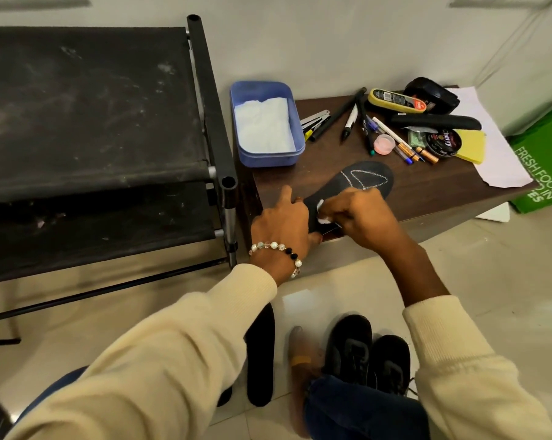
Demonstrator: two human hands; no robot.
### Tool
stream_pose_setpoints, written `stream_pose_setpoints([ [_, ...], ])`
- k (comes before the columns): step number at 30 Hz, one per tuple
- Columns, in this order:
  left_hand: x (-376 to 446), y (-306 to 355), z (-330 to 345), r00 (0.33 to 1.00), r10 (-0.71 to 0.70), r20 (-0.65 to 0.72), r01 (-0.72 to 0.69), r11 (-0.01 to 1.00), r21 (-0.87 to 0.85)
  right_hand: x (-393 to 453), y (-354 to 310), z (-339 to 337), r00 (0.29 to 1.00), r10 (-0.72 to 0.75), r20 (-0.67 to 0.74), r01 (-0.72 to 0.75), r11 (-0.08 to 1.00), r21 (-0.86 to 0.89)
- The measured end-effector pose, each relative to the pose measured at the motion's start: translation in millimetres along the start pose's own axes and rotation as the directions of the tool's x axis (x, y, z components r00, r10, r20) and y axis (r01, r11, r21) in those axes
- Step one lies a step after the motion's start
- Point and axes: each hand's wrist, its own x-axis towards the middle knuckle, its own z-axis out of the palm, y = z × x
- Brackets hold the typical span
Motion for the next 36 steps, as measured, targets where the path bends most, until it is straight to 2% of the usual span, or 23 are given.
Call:
stream_pose_setpoints([
  [1,-1.5,1.3,-1.1,1.000,-0.008,0.006,0.008,1.000,0.018,-9.3,6.0,-3.3,0.999,0.025,0.027,-0.026,0.999,0.019],
  [3,-4.3,4.7,-2.0,1.000,-0.026,0.012,0.025,0.998,0.057,-23.3,21.0,-9.8,0.974,0.225,-0.017,-0.223,0.973,0.059],
  [5,-5.9,8.5,-1.7,0.999,-0.042,0.010,0.042,0.996,0.079,-30.3,31.9,-16.6,0.861,0.477,-0.178,-0.431,0.869,0.243],
  [7,-3.7,11.4,0.8,0.999,-0.048,0.009,0.047,0.995,0.087,-31.3,32.9,-19.1,0.743,0.616,-0.262,-0.478,0.762,0.437],
  [8,-1.9,12.5,2.2,0.999,-0.038,0.011,0.037,0.996,0.086,-30.1,31.5,-18.3,0.731,0.626,-0.273,-0.478,0.754,0.450],
  [9,-0.5,13.4,2.9,1.000,-0.022,0.013,0.021,0.997,0.075,-27.7,30.7,-15.8,0.750,0.602,-0.276,-0.475,0.779,0.408],
  [11,3.2,14.5,5.6,1.000,0.016,0.007,-0.016,0.999,0.044,-21.4,28.5,-7.1,0.837,0.486,-0.250,-0.449,0.872,0.194],
  [13,5.1,14.3,8.4,0.999,0.048,-0.008,-0.047,0.998,0.036,-14.8,23.2,2.2,0.896,0.415,-0.157,-0.422,0.907,-0.013],
  [15,5.7,14.1,10.3,0.998,0.056,-0.028,-0.054,0.997,0.054,-8.3,12.2,6.4,0.933,0.350,-0.081,-0.357,0.931,-0.081],
  [17,5.7,14.9,10.5,0.997,0.051,-0.050,-0.047,0.997,0.061,-4.3,-1.0,9.1,0.974,0.226,-0.025,-0.227,0.968,-0.104],
  [19,5.0,15.4,8.9,0.998,0.037,-0.044,-0.034,0.998,0.054,-4.0,-1.7,10.8,0.989,0.146,0.022,-0.141,0.979,-0.144],
  [21,5.4,15.3,6.5,0.999,0.033,-0.013,-0.032,0.998,0.049,-7.1,10.0,8.3,0.977,0.213,0.004,-0.210,0.964,-0.161],
  [24,6.0,13.4,5.7,1.000,0.030,-0.006,-0.029,0.999,0.042,-13.9,27.0,5.7,0.901,0.417,-0.122,-0.429,0.898,-0.102],
  [25,6.3,13.1,6.0,1.000,0.028,-0.007,-0.028,0.999,0.033,-15.0,26.1,5.8,0.887,0.435,-0.158,-0.451,0.888,-0.086],
  [26,6.9,12.9,6.4,1.000,0.026,-0.004,-0.026,0.999,0.022,-13.4,22.0,6.8,0.884,0.437,-0.167,-0.452,0.889,-0.070],
  [28,7.9,12.7,7.5,1.000,0.023,-0.001,-0.023,1.000,0.000,-8.2,6.7,11.2,0.922,0.361,-0.143,-0.373,0.925,-0.074],
  [31,9.5,12.2,9.2,1.000,0.023,-0.016,-0.024,0.999,-0.027,1.2,-12.2,16.0,0.969,0.243,-0.046,-0.247,0.964,-0.102],
  [33,9.8,11.6,10.2,1.000,0.020,-0.015,-0.021,0.999,-0.032,4.8,-6.4,15.3,0.963,0.265,-0.041,-0.268,0.955,-0.130],
  [36,9.2,10.6,11.1,0.999,0.025,-0.022,-0.026,0.999,-0.032,2.8,8.6,10.5,0.906,0.405,-0.121,-0.419,0.899,-0.129],
])
